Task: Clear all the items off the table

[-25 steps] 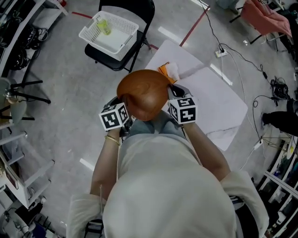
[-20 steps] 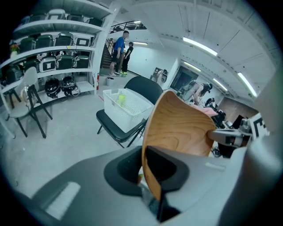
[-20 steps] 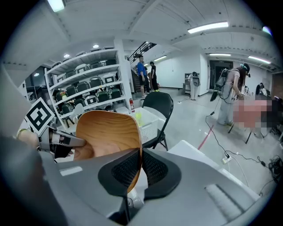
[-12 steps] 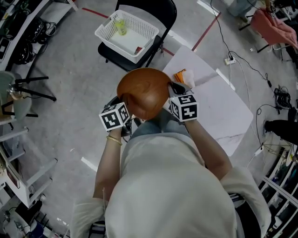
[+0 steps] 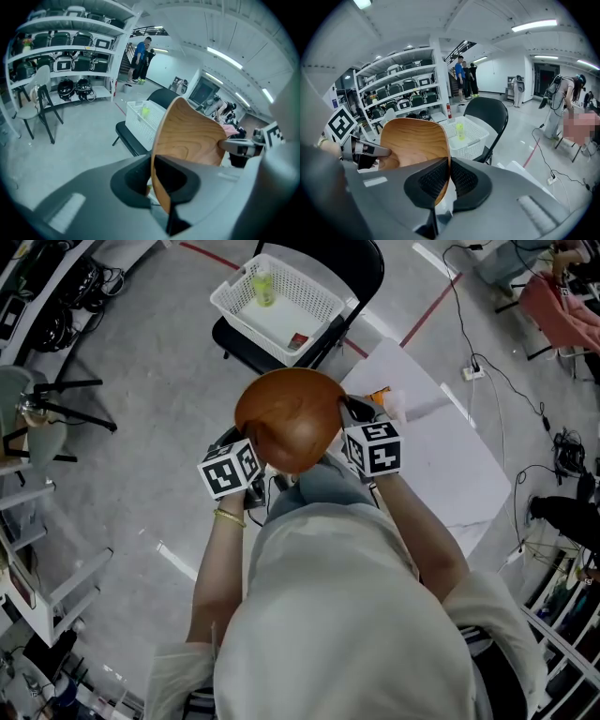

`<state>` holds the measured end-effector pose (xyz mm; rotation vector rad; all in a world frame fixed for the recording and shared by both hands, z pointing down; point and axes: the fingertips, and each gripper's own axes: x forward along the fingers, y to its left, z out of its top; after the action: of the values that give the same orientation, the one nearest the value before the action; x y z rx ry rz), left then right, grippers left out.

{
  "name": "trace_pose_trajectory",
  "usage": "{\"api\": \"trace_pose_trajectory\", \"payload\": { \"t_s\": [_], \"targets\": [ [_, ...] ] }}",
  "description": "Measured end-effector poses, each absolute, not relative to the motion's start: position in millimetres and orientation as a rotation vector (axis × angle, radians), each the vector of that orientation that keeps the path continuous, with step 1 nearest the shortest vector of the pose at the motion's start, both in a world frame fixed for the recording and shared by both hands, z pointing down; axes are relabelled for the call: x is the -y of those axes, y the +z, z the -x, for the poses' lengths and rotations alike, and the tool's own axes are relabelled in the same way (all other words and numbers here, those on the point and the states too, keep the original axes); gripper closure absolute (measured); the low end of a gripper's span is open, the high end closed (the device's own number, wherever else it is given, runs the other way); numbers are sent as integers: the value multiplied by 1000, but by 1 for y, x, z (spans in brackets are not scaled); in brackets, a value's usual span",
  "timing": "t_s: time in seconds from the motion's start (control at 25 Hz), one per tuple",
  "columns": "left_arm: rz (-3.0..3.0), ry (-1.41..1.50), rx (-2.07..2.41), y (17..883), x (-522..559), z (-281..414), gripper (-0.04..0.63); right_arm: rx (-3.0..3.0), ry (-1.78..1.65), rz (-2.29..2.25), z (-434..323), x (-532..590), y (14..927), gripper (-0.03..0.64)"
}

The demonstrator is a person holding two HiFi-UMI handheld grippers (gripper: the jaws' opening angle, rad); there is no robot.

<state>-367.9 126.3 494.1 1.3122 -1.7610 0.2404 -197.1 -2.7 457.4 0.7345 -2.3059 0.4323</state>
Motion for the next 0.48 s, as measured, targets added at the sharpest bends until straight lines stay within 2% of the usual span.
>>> {"api": "trace_pose_trajectory", "payload": {
  "t_s": [0.48],
  "targets": [
    [-1307,253,1772,496,-69,423,561,2321,440,-719,255,63,461,604]
  ]
}}
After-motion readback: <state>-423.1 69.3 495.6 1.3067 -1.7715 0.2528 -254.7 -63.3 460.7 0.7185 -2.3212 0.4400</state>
